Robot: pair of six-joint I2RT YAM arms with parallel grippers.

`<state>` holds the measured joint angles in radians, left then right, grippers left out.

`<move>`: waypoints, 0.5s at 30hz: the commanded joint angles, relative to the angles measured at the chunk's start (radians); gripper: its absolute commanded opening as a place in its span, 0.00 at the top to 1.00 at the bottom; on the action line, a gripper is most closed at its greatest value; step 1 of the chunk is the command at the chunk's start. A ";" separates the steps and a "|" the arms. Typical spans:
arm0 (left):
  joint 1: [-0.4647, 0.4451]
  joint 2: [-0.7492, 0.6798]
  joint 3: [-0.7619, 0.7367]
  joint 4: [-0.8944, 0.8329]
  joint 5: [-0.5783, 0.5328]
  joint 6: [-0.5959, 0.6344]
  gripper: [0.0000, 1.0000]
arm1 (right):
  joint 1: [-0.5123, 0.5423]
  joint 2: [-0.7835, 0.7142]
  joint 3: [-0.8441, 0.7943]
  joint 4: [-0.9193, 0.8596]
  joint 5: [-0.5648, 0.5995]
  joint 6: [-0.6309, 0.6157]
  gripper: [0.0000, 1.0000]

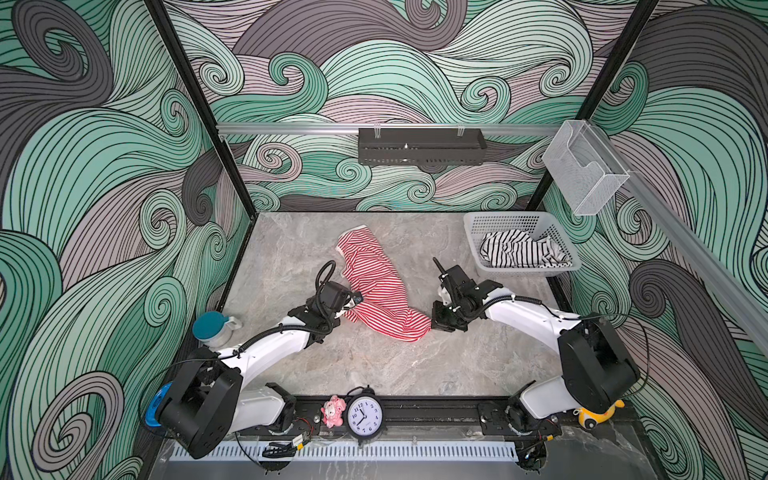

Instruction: Fold and stack the tank tops

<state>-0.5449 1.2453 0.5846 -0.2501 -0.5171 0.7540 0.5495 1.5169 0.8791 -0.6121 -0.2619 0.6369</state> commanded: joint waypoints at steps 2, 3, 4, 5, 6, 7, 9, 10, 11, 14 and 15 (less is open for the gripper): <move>0.003 -0.037 -0.005 0.001 0.012 0.044 1.00 | -0.031 0.002 0.020 -0.134 0.147 -0.055 1.00; 0.002 -0.042 -0.014 0.009 0.012 0.059 1.00 | -0.040 0.002 0.024 -0.151 0.171 -0.060 1.00; 0.002 -0.047 -0.028 0.028 0.008 0.081 1.00 | -0.052 0.005 0.024 -0.162 0.189 -0.065 1.00; 0.002 -0.048 -0.044 0.052 0.002 0.106 1.00 | -0.065 0.006 0.020 -0.165 0.193 -0.069 1.00; 0.001 -0.047 -0.057 0.073 -0.005 0.126 1.00 | -0.077 0.007 0.016 -0.164 0.195 -0.071 1.00; 0.001 -0.048 -0.071 0.096 -0.009 0.146 1.00 | -0.087 0.008 0.012 -0.165 0.198 -0.072 1.00; 0.001 -0.050 -0.086 0.121 -0.014 0.170 1.00 | -0.098 0.017 0.012 -0.164 0.196 -0.072 1.00; 0.002 -0.050 -0.083 0.116 -0.012 0.171 0.99 | -0.099 0.017 0.015 -0.162 0.192 -0.070 1.00; 0.001 -0.051 -0.075 0.100 -0.007 0.163 0.98 | -0.099 0.019 0.011 -0.145 0.167 -0.070 1.00; 0.000 -0.059 -0.008 -0.039 0.042 0.091 0.86 | -0.096 0.025 0.003 -0.101 0.103 -0.060 1.00; 0.001 -0.065 0.027 -0.092 0.064 0.050 0.80 | -0.095 0.028 0.003 -0.098 0.097 -0.059 1.00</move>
<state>-0.5449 1.2064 0.5247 -0.2245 -0.4973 0.8692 0.4549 1.5311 0.8837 -0.7124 -0.1402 0.5781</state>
